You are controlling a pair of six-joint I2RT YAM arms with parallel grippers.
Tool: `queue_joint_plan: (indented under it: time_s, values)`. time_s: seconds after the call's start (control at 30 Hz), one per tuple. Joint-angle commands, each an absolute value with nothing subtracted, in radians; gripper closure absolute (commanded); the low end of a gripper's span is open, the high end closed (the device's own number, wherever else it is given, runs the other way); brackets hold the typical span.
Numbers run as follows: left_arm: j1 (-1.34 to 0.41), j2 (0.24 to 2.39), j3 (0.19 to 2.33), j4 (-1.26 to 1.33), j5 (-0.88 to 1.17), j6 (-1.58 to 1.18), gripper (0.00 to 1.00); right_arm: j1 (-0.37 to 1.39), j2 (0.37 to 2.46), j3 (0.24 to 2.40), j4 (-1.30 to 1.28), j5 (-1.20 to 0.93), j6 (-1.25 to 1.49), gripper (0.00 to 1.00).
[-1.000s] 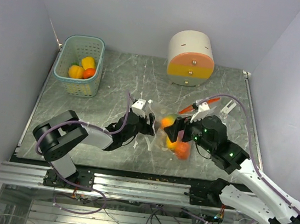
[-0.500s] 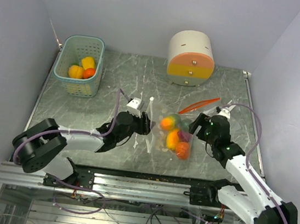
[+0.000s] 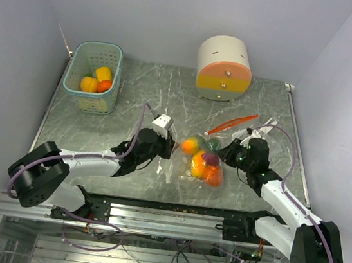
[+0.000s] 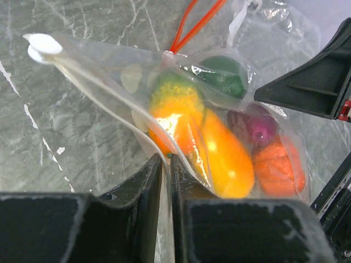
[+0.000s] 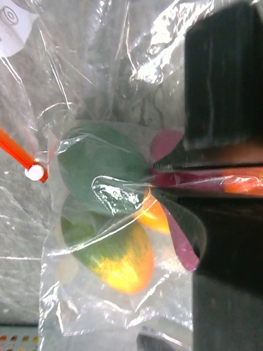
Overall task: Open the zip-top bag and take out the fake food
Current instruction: Open the zipper of the food storage bag at the center of the board.
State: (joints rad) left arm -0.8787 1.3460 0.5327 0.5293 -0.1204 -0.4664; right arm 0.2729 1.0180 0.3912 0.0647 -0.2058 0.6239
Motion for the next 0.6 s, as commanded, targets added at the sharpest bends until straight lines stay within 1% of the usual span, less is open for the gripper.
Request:
queue_joint_plan:
  time_s: [0.0,0.03,0.07,0.13,0.23,0.33,0.43,0.57]
  values:
    - [-0.876,1.387,0.597,0.461,-0.067,-0.431,0.77,0.266,1.012,0.380,0.121,-0.241,0.615,0.92]
    - [-0.876,1.397,0.599,0.461,-0.061,-0.433,0.77,0.264,1.008,0.382,0.113,-0.240,0.611,0.99]
    - [-0.876,1.407,0.599,0.469,-0.054,-0.435,0.76,0.264,1.003,0.387,0.105,-0.239,0.606,1.00]
    - [-0.876,1.420,0.594,0.491,-0.046,-0.449,0.73,0.264,0.984,0.397,0.090,-0.239,0.595,1.00]
    - [-0.875,1.418,0.599,0.467,-0.064,-0.454,0.62,0.264,0.950,0.408,0.062,-0.214,0.585,1.00]
    - [-0.875,1.389,0.601,0.383,-0.139,-0.457,0.57,0.261,0.921,0.423,0.016,-0.190,0.573,1.00]
    - [-0.875,1.361,0.575,0.356,-0.211,-0.470,0.62,0.260,0.875,0.445,-0.017,-0.204,0.572,1.00]
    - [-0.876,1.381,0.533,0.411,-0.223,-0.490,0.72,0.260,0.808,0.485,-0.056,-0.236,0.584,1.00]
